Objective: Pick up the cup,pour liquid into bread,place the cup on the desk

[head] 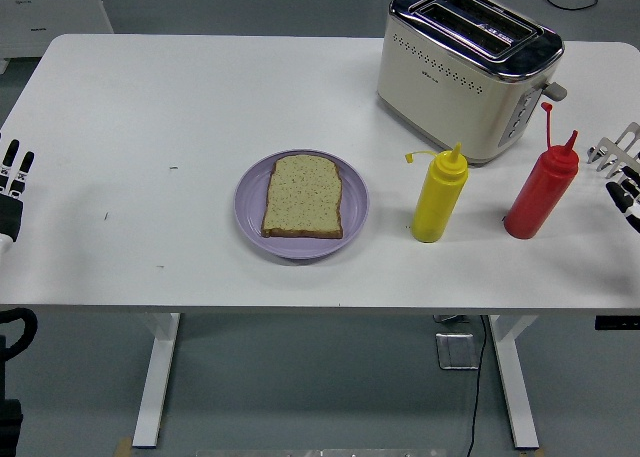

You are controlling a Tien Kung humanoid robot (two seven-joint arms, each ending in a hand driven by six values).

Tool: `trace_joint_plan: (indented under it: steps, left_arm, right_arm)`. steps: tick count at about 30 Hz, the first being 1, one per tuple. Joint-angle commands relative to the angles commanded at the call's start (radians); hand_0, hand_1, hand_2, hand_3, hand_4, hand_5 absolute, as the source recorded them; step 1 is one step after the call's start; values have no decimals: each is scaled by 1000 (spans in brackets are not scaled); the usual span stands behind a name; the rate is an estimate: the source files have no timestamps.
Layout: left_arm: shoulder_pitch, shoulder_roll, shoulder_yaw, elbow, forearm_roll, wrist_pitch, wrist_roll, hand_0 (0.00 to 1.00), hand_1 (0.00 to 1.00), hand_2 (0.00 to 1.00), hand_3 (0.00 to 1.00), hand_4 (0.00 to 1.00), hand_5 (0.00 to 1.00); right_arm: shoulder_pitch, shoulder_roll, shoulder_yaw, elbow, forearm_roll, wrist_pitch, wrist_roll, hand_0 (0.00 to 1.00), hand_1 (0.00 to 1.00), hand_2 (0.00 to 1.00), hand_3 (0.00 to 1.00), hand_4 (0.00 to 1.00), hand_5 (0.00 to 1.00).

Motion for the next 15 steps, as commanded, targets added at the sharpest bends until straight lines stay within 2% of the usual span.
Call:
trace_joint_plan:
  steps: [15]
  left_arm:
    - [0, 0, -2, 1, 0, -1, 2, 821, 819, 868, 795, 677, 987]
  right_arm:
    - [48, 25, -69, 9, -18, 17, -19, 998, 948, 998, 998, 936, 211]
